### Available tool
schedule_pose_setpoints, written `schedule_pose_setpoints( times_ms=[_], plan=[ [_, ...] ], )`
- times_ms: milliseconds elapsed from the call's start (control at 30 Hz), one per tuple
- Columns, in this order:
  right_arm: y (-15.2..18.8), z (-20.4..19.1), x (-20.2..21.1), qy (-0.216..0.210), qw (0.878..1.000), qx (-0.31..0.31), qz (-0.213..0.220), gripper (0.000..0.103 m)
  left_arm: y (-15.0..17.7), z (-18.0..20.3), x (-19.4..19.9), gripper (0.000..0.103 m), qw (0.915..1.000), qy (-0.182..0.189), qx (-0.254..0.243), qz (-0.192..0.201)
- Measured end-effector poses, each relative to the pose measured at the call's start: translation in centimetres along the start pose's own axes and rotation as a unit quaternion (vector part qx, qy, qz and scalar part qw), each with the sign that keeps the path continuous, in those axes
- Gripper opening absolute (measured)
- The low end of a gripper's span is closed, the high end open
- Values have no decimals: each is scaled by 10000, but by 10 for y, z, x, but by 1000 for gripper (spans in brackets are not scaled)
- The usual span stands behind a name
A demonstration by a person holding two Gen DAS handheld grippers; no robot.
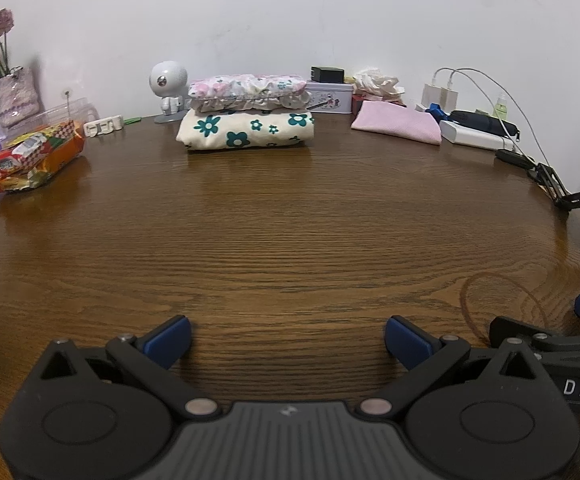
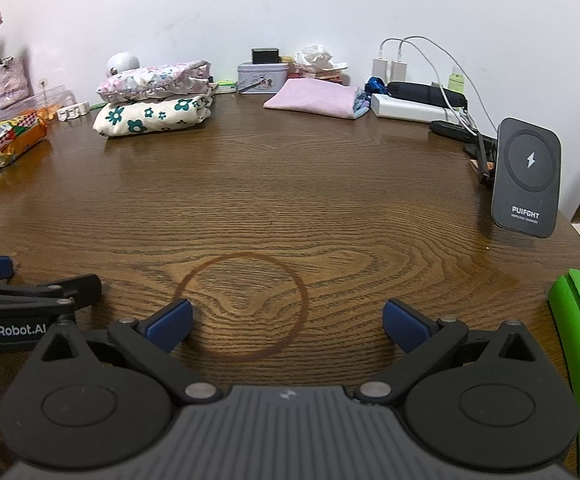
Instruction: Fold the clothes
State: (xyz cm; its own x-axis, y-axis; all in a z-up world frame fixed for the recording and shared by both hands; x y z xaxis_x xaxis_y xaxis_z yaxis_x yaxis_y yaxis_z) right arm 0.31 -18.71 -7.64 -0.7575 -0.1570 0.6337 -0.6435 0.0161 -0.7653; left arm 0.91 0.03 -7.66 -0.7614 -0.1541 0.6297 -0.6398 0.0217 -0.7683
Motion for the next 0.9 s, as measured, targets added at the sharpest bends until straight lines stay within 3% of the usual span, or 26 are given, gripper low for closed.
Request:
schedule_pose_setpoints(
  times_ms=[333, 900],
  plan=[
    [-6, -3, -9, 522, 9978, -397, 72, 103, -2, -8, -3, 103, 9999, -117, 111, -22],
    [-6, -3, -10, 567, 9974, -429, 80, 103, -3, -7, -3, 103, 9999, -88, 85, -22]
  ],
)
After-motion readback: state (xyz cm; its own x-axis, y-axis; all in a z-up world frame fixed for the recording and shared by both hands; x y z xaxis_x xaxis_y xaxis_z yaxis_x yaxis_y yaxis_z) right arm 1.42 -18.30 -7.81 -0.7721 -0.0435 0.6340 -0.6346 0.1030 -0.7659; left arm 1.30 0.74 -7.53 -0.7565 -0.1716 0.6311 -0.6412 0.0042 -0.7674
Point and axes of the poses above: each gripper's, at about its wrist camera, not at the fingertips, and x roughly against the way its jaws point, z to its right, y to its underside, the point moved 6 cm from there along -x, roughly the way its jaws point, and after that the axes turned 9 degrees about -y, right-handed, at the moved point
